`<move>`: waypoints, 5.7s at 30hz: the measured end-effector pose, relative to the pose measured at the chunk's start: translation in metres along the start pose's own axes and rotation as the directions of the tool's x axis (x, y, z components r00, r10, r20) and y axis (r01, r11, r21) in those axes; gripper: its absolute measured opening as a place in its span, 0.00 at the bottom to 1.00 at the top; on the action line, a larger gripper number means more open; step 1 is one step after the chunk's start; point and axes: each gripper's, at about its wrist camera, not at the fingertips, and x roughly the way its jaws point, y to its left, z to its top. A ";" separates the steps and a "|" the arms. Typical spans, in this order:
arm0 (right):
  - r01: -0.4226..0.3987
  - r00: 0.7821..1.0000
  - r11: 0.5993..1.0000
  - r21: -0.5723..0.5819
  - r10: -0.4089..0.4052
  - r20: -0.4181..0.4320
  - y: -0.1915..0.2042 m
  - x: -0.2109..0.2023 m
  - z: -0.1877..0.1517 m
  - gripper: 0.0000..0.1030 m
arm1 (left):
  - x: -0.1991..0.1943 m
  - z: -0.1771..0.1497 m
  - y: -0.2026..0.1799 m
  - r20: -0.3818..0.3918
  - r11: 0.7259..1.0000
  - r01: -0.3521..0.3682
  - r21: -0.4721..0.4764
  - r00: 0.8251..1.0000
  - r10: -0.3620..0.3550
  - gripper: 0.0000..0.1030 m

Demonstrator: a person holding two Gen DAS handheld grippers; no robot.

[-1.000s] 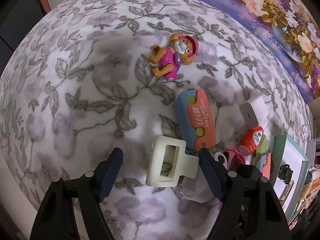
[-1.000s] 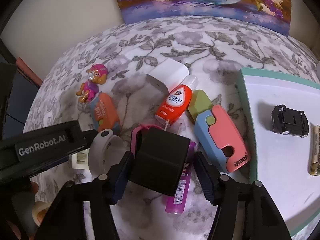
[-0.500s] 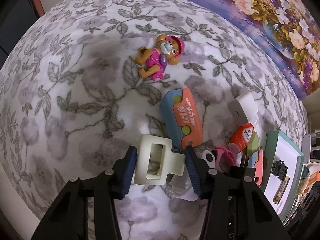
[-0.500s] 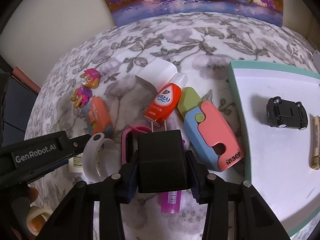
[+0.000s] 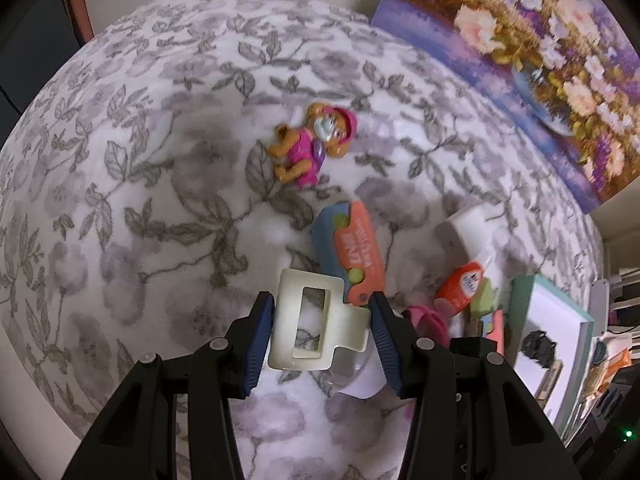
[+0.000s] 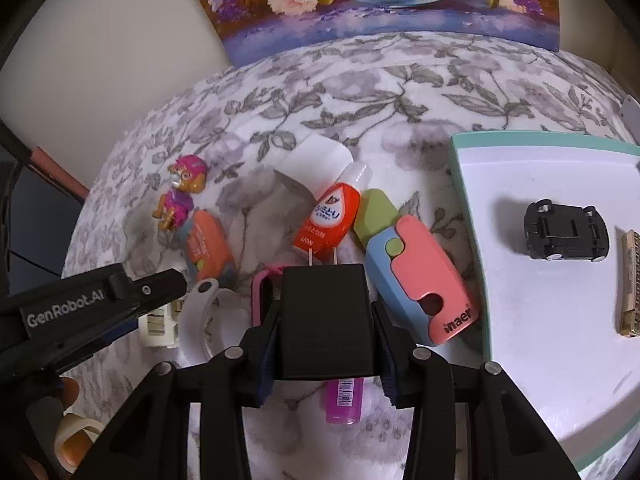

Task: Organize rigid objects
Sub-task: 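Grasp the white hair clip with the left tool while the right tool grasps the black charger, then carry the white clip with the left tool while the right tool carries the black charger into the tray, then release the white clip with the left tool while the right tool releases the charger in the tray, then move both tools back over the remaining items on the bed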

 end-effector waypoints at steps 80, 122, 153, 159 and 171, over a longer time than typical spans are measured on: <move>0.381 0.891 0.838 0.391 -0.446 0.089 -0.219 -0.084 0.020 0.54 | 0.021 -0.113 -0.229 -0.075 0.843 0.085 0.532 0.996 -0.053 0.61; 0.301 0.931 0.919 0.256 -0.342 0.132 -0.162 -0.085 0.030 1.00 | -0.012 -0.035 -0.117 0.102 0.963 -0.157 0.219 0.985 0.138 0.88; 0.009 0.997 0.999 -0.053 -0.004 0.082 -0.039 -0.029 0.022 0.78 | 0.000 -0.010 -0.016 0.001 0.993 -0.120 0.004 0.993 0.120 0.88; 0.015 0.998 0.997 -0.077 -0.010 0.060 -0.039 -0.019 0.023 0.69 | 0.011 -0.016 -0.023 -0.036 0.995 -0.097 0.024 0.995 0.097 0.88; -0.008 0.997 0.994 -0.110 0.016 0.076 -0.032 -0.021 0.029 0.55 | 0.025 -0.020 -0.032 -0.072 0.994 -0.087 0.058 0.993 0.091 0.74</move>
